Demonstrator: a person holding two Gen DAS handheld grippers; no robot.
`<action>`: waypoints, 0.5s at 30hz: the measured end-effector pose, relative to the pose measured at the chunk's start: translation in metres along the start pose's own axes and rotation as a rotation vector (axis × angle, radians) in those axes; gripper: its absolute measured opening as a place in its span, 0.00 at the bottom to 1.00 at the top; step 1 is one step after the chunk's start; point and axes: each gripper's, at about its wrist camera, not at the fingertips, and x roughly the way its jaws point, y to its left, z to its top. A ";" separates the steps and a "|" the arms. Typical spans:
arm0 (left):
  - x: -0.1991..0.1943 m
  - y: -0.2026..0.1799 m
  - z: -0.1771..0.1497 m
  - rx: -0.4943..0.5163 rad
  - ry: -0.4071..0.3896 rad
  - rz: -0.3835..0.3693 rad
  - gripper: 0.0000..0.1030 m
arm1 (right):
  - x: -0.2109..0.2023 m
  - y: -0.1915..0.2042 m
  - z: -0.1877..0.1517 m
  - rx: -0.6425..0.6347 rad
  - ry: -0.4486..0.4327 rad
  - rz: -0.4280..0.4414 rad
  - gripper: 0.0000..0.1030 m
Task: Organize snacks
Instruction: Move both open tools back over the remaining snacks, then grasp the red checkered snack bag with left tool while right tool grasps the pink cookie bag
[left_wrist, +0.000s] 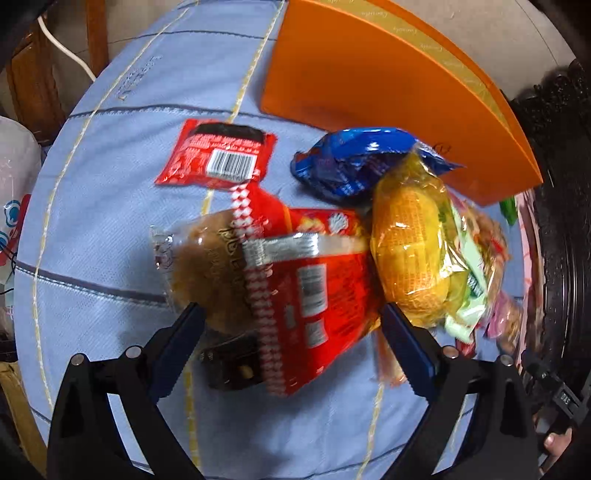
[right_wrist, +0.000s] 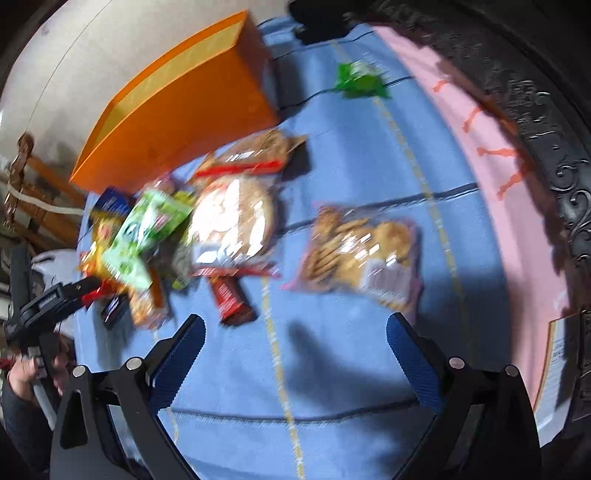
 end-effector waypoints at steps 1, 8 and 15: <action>0.000 -0.006 0.001 0.020 0.001 -0.025 0.80 | 0.002 -0.004 0.003 0.013 -0.013 -0.021 0.96; 0.015 -0.054 -0.007 0.242 0.021 0.069 0.62 | 0.052 -0.020 0.024 0.077 0.027 -0.155 0.96; 0.026 -0.070 0.001 0.223 0.010 0.033 0.87 | 0.069 0.023 0.031 -0.203 0.009 -0.218 0.76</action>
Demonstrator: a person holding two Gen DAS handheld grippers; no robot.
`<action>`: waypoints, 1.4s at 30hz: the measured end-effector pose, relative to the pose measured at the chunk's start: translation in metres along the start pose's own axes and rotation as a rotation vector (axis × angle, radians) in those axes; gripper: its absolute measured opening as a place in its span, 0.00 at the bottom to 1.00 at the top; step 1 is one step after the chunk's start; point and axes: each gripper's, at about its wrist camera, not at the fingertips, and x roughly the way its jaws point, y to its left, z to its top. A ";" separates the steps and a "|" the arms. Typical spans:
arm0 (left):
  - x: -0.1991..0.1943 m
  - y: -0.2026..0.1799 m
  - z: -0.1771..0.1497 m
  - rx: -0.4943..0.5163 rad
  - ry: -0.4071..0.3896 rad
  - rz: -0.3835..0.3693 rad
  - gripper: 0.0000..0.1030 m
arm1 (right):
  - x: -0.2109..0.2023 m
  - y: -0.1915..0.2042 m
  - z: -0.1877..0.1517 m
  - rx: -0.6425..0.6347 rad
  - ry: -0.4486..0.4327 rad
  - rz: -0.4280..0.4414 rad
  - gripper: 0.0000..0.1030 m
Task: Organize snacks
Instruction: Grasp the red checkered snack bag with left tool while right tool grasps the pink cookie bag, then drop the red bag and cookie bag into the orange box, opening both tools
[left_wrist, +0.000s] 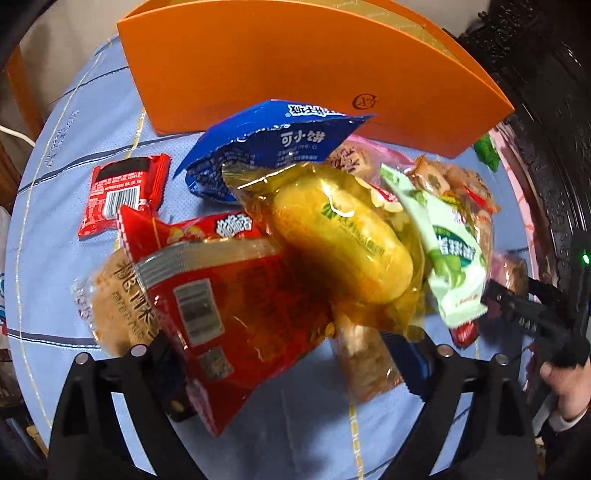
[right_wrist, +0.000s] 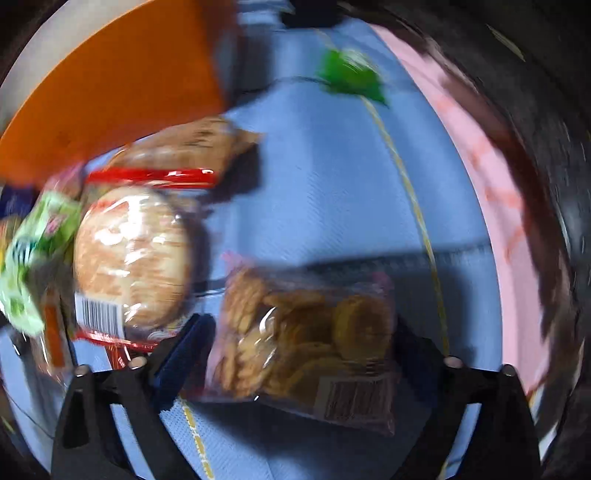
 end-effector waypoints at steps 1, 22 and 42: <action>0.000 0.001 0.002 -0.006 -0.006 -0.002 0.85 | -0.003 0.000 0.000 -0.007 0.008 -0.006 0.74; -0.089 0.047 -0.048 -0.078 -0.096 -0.111 0.29 | -0.092 0.028 -0.019 -0.027 -0.079 0.289 0.73; -0.146 0.027 0.116 -0.011 -0.322 -0.172 0.29 | -0.144 0.065 0.158 -0.056 -0.362 0.384 0.73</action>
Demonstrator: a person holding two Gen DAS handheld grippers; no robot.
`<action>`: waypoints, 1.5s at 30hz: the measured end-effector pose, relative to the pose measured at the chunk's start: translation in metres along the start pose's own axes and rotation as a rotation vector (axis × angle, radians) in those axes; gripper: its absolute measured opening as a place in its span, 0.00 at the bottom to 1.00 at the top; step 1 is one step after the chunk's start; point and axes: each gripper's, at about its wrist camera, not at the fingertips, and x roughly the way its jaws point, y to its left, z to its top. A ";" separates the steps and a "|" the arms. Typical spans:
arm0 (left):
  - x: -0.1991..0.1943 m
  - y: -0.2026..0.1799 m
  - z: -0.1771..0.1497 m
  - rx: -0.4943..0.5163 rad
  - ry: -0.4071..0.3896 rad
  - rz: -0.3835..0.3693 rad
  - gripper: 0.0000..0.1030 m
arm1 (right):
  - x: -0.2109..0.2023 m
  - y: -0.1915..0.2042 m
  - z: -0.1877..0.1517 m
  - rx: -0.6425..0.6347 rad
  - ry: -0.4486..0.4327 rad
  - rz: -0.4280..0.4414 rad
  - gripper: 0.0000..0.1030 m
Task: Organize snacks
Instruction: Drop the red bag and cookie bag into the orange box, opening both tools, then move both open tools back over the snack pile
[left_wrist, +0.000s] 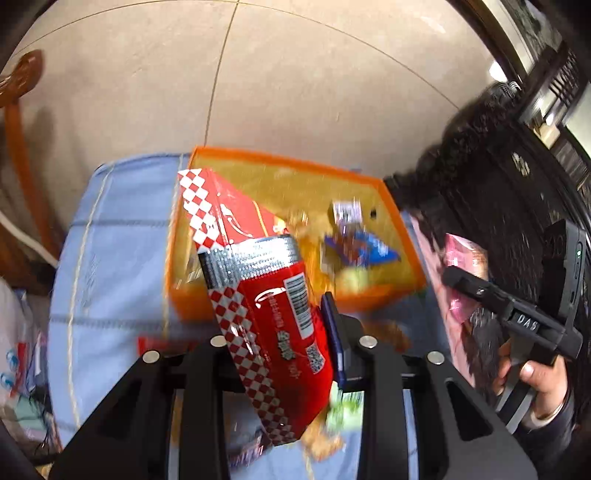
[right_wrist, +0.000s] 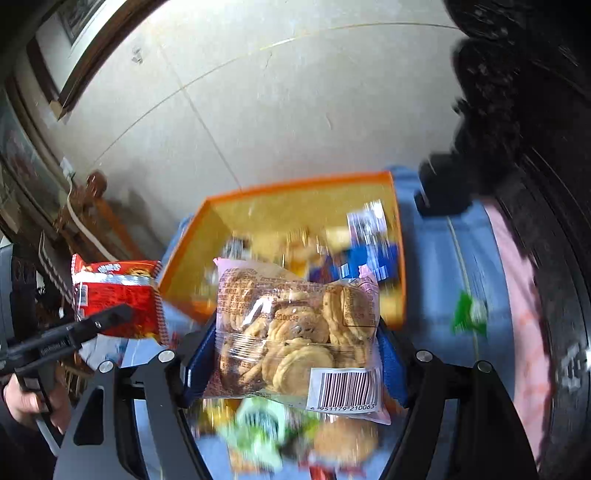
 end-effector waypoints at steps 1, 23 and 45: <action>0.009 0.000 0.010 -0.009 -0.004 -0.003 0.29 | 0.013 0.000 0.011 0.001 0.003 -0.005 0.74; 0.016 0.054 -0.078 -0.111 0.110 0.258 0.89 | 0.025 -0.023 -0.100 0.046 0.177 -0.042 0.96; 0.060 0.064 -0.172 0.230 0.328 0.400 0.89 | -0.011 -0.038 -0.192 0.158 0.308 -0.063 0.96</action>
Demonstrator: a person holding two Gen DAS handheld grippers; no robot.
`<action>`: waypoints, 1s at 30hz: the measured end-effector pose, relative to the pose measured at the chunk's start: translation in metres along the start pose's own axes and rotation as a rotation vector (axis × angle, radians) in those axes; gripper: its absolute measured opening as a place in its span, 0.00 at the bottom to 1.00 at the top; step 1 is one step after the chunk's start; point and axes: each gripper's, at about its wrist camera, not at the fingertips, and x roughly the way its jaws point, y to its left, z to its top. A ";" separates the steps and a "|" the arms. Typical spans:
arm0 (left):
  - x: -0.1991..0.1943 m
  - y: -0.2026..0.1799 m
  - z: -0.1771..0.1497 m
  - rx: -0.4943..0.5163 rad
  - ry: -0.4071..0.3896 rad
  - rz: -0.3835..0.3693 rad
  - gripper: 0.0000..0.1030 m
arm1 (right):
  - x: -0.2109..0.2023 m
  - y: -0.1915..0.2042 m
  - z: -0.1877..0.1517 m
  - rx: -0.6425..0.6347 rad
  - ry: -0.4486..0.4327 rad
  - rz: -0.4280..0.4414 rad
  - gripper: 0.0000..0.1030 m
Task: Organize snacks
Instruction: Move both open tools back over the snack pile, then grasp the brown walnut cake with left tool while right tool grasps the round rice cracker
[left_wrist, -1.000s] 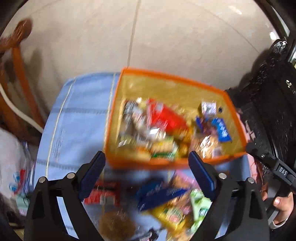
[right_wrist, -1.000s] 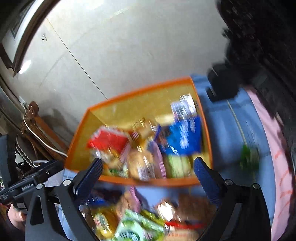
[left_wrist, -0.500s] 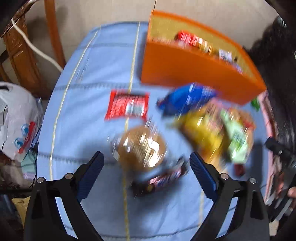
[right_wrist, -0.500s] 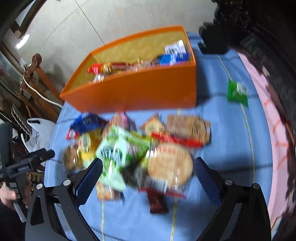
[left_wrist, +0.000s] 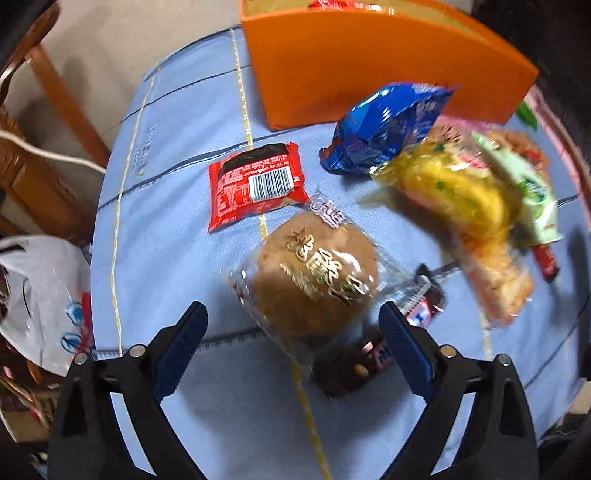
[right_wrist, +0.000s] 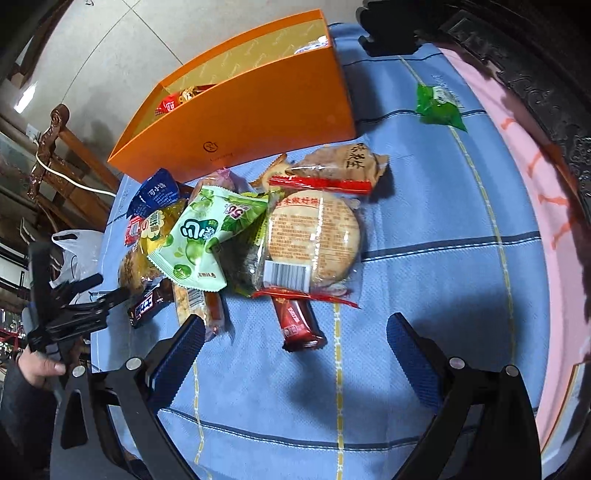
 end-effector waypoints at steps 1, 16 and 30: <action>0.007 -0.001 0.002 0.012 0.015 -0.004 0.89 | -0.001 -0.003 0.000 0.007 0.000 -0.004 0.96; 0.022 0.011 0.001 -0.058 0.013 -0.119 0.62 | 0.024 -0.011 0.022 0.074 0.004 -0.109 0.96; 0.015 0.004 -0.017 -0.178 0.030 -0.136 0.58 | 0.069 0.020 0.058 -0.047 0.037 -0.054 0.70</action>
